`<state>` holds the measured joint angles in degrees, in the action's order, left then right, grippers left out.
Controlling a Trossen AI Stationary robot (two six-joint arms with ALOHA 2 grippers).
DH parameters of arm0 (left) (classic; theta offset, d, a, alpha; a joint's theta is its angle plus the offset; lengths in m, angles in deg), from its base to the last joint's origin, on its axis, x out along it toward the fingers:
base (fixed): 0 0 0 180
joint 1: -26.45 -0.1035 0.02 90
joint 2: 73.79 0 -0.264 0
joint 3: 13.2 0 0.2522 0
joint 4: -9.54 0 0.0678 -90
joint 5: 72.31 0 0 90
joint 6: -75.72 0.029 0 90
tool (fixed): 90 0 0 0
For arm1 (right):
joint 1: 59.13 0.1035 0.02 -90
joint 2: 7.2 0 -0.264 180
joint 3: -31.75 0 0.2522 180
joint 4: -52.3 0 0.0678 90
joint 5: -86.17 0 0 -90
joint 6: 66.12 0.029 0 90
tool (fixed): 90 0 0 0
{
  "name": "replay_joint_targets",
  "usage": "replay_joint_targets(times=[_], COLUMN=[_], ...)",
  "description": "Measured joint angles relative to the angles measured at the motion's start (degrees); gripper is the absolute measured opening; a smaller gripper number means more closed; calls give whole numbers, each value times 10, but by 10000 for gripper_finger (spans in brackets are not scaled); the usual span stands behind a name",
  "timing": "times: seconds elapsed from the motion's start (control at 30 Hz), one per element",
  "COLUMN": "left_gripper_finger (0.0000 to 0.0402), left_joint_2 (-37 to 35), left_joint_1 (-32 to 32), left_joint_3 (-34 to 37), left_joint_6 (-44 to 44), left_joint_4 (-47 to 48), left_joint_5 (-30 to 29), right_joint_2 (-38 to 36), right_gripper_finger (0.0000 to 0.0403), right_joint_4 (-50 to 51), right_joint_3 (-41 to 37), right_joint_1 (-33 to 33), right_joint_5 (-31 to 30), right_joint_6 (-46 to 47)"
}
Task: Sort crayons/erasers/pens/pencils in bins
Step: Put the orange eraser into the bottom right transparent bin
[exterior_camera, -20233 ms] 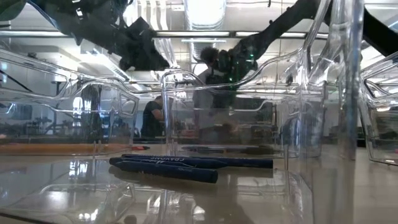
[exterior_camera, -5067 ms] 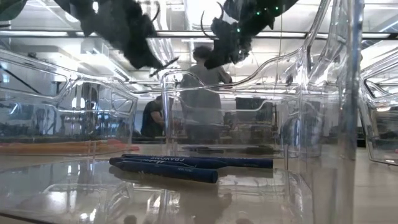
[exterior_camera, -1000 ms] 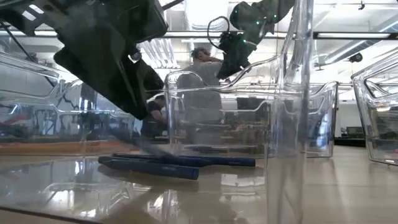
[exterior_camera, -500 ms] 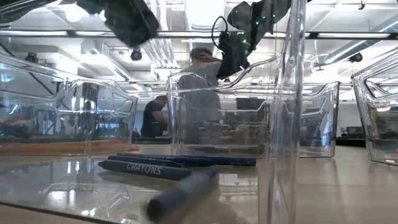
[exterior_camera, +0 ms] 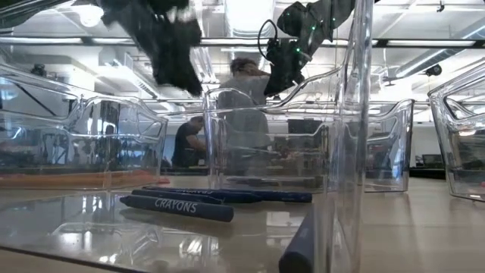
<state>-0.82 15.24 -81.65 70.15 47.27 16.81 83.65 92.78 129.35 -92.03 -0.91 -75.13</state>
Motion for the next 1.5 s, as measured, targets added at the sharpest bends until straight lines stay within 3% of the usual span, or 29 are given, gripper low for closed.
replay_joint_targets(times=[0.13,0.3,0.63,0.87,1.07,1.5], left_gripper_finger=[100,100,99,99,99,99], left_joint_2=[38,105,191,251,288,329], left_joint_1=[-118,-179,-184,-184,-184,-184], left_joint_3=[-7,-5,-57,-83,-100,-97], left_joint_6=[-13,-60,-61,-61,-62,-61], left_joint_4=[10,31,194,247,312,305], left_joint_5=[98,107,122,230,254,244], right_joint_2=[0,0,0,0,0,0], right_gripper_finger=[137,137,137,137,137,137], right_joint_4=[0,0,0,0,0,0], right_joint_3=[0,0,0,0,0,0], right_joint_1=[0,0,0,0,0,0], right_joint_5=[0,0,0,0,0,0], right_joint_6=[0,0,0,0,0,0])
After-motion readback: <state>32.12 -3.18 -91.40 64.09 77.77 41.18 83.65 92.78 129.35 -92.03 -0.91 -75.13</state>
